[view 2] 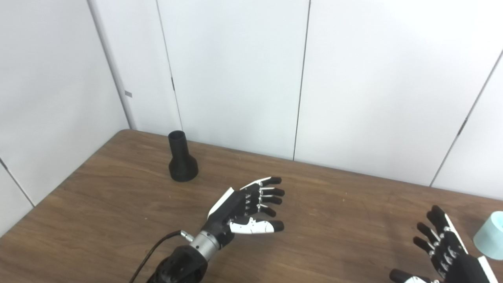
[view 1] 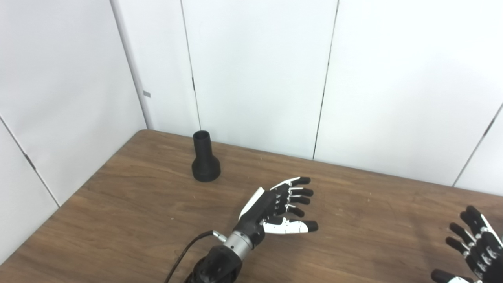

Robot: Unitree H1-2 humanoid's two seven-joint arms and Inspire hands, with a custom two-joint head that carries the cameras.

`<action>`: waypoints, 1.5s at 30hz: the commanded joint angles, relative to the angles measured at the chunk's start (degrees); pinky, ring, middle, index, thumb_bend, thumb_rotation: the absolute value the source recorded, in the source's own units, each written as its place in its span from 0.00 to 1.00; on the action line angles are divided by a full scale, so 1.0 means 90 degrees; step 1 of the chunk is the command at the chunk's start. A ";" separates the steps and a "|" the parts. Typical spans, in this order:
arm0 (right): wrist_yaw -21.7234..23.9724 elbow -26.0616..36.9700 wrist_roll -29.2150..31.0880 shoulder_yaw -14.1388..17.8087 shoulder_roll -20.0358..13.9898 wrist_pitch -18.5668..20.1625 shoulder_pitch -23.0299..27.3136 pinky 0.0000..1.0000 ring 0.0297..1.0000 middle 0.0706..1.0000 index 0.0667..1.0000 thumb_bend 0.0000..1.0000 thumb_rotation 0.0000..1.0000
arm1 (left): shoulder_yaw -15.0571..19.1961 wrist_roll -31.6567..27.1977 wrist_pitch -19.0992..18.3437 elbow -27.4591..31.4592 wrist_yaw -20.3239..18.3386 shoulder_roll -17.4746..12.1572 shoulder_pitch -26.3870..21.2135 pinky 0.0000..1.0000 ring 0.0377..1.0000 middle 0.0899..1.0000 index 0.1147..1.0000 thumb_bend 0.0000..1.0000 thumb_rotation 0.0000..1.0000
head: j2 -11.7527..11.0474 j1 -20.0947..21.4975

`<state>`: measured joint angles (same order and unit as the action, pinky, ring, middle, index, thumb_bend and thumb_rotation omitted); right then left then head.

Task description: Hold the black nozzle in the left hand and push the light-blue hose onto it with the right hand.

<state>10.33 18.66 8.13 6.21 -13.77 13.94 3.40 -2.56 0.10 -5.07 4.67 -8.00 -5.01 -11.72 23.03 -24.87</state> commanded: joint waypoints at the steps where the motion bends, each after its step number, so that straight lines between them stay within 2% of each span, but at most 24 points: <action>1: 0.0023 0.0039 0.0068 0.0081 -0.0129 -0.0351 0.0190 0.89 0.95 1.00 1.00 0.71 0.13 | 0.0151 -0.0116 0.0344 0.0225 0.0099 -0.0018 -0.0293 0.52 0.65 0.66 0.73 0.78 0.14 | -0.0009 -0.0014; 5: 0.0037 0.0018 0.0041 0.0086 -0.0174 -0.0404 0.0197 0.89 0.95 1.00 1.00 0.69 0.11 | 0.0466 0.0059 0.0481 0.0537 0.0352 -0.0134 -0.0281 0.48 0.61 0.63 0.69 0.76 0.13 | -0.0035 -0.0058; 8: 0.0034 -0.0030 0.0015 0.0074 -0.0195 -0.0465 0.0211 0.89 0.95 1.00 1.00 0.68 0.12 | 0.0641 0.0506 0.0623 0.0699 0.0595 -0.0341 -0.0308 0.48 0.60 0.62 0.67 0.75 0.11 | -0.0053 -0.0105; 11: 0.0037 -0.0083 0.0027 0.0063 -0.0214 -0.0520 0.0224 0.89 0.95 1.00 1.00 0.67 0.11 | 0.0729 0.0983 0.0722 0.0767 0.0731 -0.0631 -0.0393 0.53 0.63 0.63 0.65 0.74 0.09 | -0.0063 -0.0139; 14: 0.0046 -0.0115 0.0040 0.0065 -0.0230 -0.0554 0.0229 0.89 0.95 1.00 1.00 0.67 0.11 | 0.0767 0.1247 0.0606 0.0893 0.0741 -0.0887 -0.0497 0.58 0.66 0.65 0.65 0.74 0.08 | -0.0074 -0.0153; 16: 0.0058 -0.0156 0.0047 0.0072 -0.0244 -0.0602 0.0229 0.90 0.96 1.00 1.00 0.66 0.10 | 0.0823 0.1428 0.0424 0.1039 0.0655 -0.1182 -0.0639 0.62 0.69 0.68 0.67 0.74 0.08 | -0.0078 -0.0157; 20: 0.0078 -0.0190 0.0052 0.0082 -0.0259 -0.0633 0.0234 0.90 0.96 1.00 1.00 0.66 0.10 | 0.0930 0.1631 0.0126 0.1198 0.0557 -0.1592 -0.0831 0.63 0.72 0.71 0.70 0.75 0.09 | -0.0099 -0.0170; 26: 0.0099 -0.0322 0.0031 0.0071 -0.0275 -0.0724 0.0254 0.90 0.96 1.00 1.00 0.65 0.08 | 0.1211 0.2213 0.0217 0.0655 0.0802 -0.2257 -0.1235 0.71 0.81 0.80 0.81 0.78 0.20 | -0.0119 -0.0235; 33: 0.0110 -0.0346 0.0028 0.0072 -0.0304 -0.0723 0.0272 0.91 0.97 1.00 1.00 0.64 0.07 | 0.1281 0.2782 0.0190 0.0245 0.1120 -0.2594 -0.1630 0.73 0.82 0.79 0.81 0.77 0.16 | -0.0135 -0.0229; 36: 0.0120 -0.0312 0.0032 0.0082 -0.0314 -0.0699 0.0265 0.91 0.97 1.00 1.00 0.64 0.06 | 0.1258 0.3118 -0.0054 0.0145 0.1234 -0.2607 -0.1770 0.76 0.85 0.79 0.81 0.76 0.14 | -0.0134 -0.0235; 39: 0.0134 -0.0304 0.0063 0.0120 -0.0346 -0.0691 0.0267 0.88 0.96 1.00 1.00 0.65 0.07 | 0.1223 0.3443 -0.0422 0.0060 0.1258 -0.2598 -0.1861 0.86 0.93 0.84 0.82 0.79 0.19 | -0.0124 -0.0244; 42: 0.0137 -0.0330 0.0065 0.0147 -0.0350 -0.0720 0.0277 0.86 0.95 1.00 1.00 0.65 0.07 | 0.1130 0.3787 -0.1017 -0.0011 0.1114 -0.2620 -0.1905 0.96 0.98 0.88 0.87 0.87 0.25 | -0.0124 -0.0229; 45: 0.0124 -0.0319 0.0033 0.0144 -0.0315 -0.0729 0.0273 0.85 0.95 1.00 1.00 0.65 0.08 | 0.1052 0.3961 -0.1661 -0.0022 0.0867 -0.2676 -0.1918 1.00 1.00 0.89 0.89 0.94 0.29 | -0.0110 -0.0204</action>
<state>11.46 14.52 8.02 6.99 -15.62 10.26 4.21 6.72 34.21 -18.20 3.79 0.08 -26.75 -26.44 22.06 -26.72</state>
